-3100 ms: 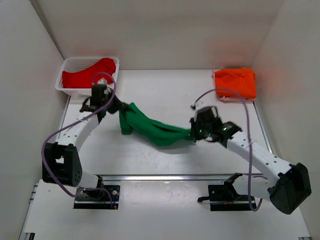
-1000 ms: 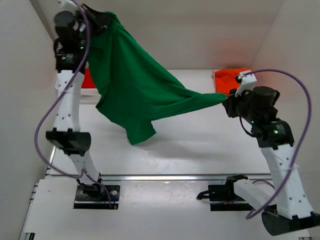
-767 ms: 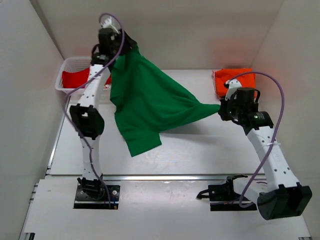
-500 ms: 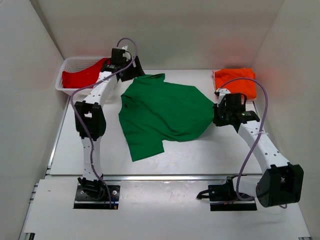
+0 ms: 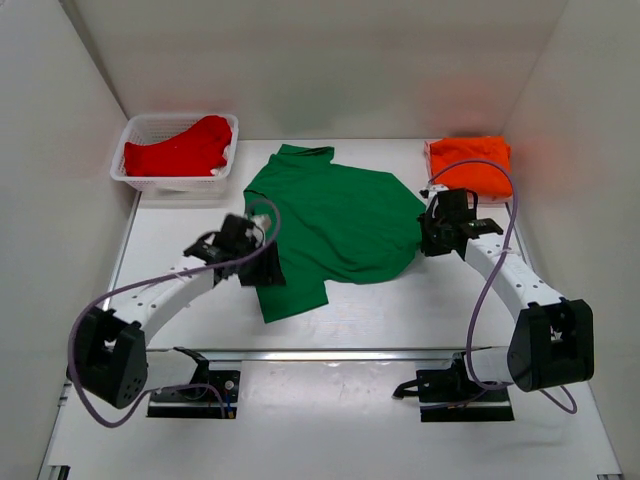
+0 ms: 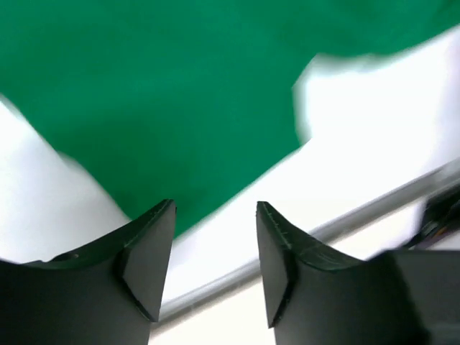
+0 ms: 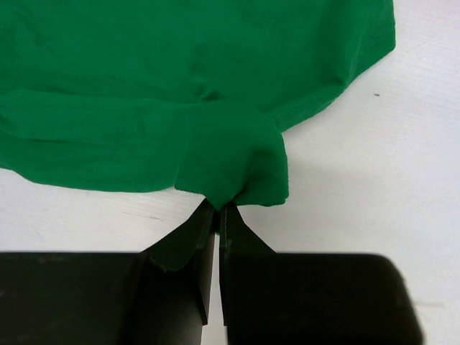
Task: Fold and stack the t-shirts
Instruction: Flatten out the tshirt
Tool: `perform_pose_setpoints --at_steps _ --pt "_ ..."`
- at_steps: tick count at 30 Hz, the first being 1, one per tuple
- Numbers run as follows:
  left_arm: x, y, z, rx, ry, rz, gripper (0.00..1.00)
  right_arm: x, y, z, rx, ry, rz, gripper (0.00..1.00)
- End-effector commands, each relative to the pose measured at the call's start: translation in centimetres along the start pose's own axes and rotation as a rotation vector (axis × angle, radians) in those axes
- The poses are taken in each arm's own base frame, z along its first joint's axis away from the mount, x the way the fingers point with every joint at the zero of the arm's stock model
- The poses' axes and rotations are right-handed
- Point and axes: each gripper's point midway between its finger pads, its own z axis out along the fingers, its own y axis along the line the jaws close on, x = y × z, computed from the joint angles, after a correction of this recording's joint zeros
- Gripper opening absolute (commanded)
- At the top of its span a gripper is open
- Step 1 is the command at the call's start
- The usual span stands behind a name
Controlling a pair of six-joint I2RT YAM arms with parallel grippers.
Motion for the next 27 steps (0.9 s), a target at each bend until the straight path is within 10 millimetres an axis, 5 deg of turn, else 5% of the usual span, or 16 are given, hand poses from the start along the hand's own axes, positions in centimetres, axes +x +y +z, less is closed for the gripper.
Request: perform_pose_setpoints --at_steps 1,19,27 --pt "6.0 0.9 2.2 -0.021 0.113 -0.076 0.61 -0.4 0.0 0.2 0.013 -0.034 0.009 0.00" --pt "11.2 5.0 3.6 -0.314 0.262 -0.017 0.71 0.0 -0.4 -0.6 0.008 -0.058 0.034 0.00" --pt "13.3 8.6 3.6 -0.519 0.311 0.066 0.64 0.5 -0.3 -1.1 0.003 -0.060 0.031 0.00"
